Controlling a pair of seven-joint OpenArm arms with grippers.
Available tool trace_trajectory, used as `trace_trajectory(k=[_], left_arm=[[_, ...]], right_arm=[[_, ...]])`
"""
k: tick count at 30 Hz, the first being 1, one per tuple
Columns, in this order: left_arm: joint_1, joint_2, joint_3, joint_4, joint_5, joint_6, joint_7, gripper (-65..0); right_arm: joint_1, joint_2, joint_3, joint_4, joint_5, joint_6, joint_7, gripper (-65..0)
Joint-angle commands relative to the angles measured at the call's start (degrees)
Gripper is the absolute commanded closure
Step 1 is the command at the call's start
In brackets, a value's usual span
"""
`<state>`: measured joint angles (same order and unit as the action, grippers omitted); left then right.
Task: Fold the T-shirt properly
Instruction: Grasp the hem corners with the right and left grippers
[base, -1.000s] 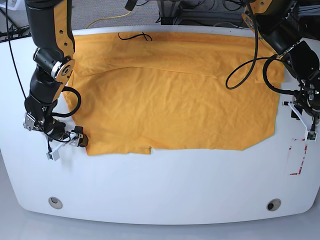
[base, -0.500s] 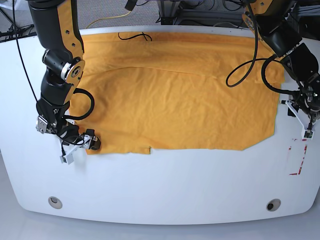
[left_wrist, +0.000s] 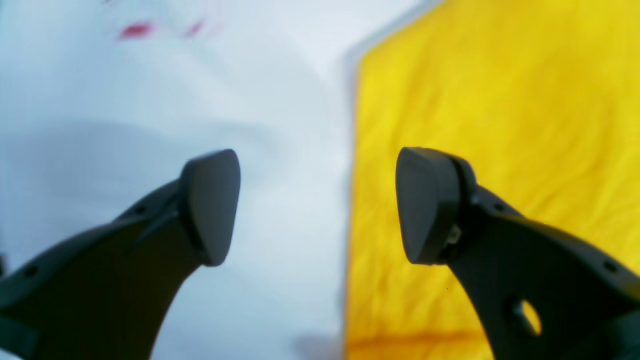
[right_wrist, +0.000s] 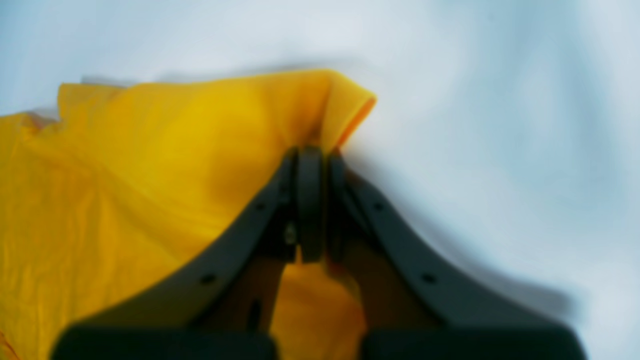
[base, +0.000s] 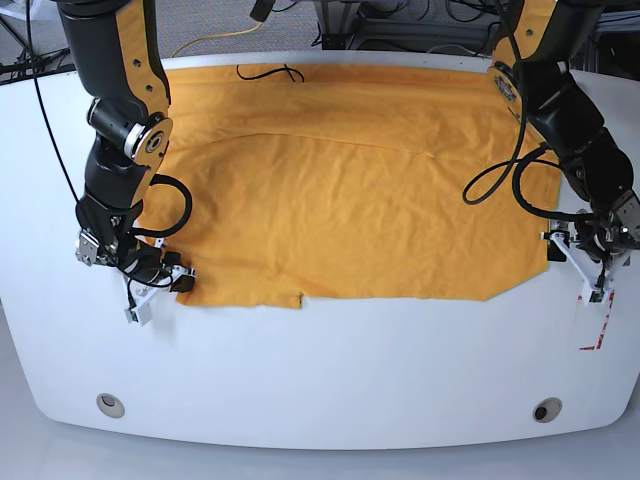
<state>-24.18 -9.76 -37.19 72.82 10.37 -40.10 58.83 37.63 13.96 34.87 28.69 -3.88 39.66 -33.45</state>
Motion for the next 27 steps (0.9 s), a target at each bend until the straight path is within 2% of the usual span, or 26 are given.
trace_trajectory(k=[1, 13, 21, 27], left_arm=[[-2.67, -0.83, 0.05, -2.88, -0.39, 0.1, -3.14, -45.7], [-7.95, -1.19, 0.05, -22.66, -0.39, 0.1, -15.09, -45.8], [-8.47, -1.54, 0.05, -21.61, 0.05, 0.1, -15.79, -45.8], [-8.39, -4.97, -0.13, -21.34, -0.13, 0.1, -15.88, -45.8]], right_arm=[[1.8, 0.51, -0.02, 0.63, 0.41, 0.34, 0.35, 0.0], [1.71, 0.59, -0.02, 0.63, 0.41, 0.34, 0.35, 0.0], [1.71, 0.68, -0.02, 0.63, 0.41, 0.34, 0.35, 0.0], [1.71, 0.68, -0.02, 0.63, 0.41, 0.34, 0.35, 0.0]])
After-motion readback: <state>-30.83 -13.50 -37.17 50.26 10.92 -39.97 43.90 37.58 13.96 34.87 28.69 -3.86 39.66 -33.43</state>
